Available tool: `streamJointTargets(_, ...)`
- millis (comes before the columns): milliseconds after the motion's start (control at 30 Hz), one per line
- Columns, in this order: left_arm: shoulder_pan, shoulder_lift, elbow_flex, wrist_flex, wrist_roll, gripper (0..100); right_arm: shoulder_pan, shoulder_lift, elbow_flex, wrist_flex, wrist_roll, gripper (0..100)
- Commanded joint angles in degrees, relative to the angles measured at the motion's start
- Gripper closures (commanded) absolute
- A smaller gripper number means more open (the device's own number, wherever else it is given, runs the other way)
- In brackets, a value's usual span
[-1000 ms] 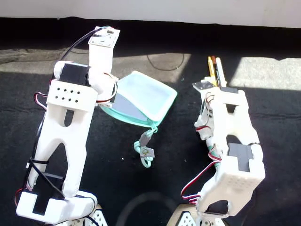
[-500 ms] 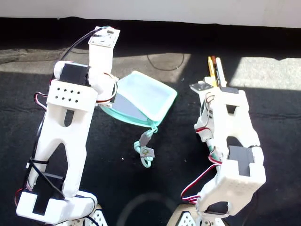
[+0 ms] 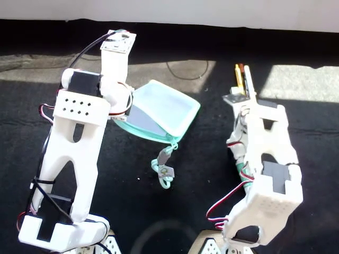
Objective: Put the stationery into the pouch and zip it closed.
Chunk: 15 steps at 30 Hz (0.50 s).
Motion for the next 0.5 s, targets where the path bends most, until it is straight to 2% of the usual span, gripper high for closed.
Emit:
streamJointTargets(0,0.3,0.0,0.0,-0.2,0.6,99,1.3,-5.9,0.5,-0.9,-1.1,99.1)
streamJointTargets(167,0.3,0.0,0.0,-0.4,0.6,99,0.9,-23.1,1.4,2.9,-0.9,99.1)
streamJointTargets(267,0.3,0.0,0.0,-0.4,0.6,99,-2.5,-36.8,1.6,4.5,-1.8,99.1)
streamJointTargets(467,0.3,0.0,0.0,-0.2,0.6,99,-13.4,-59.4,1.1,4.1,-14.9,99.1)
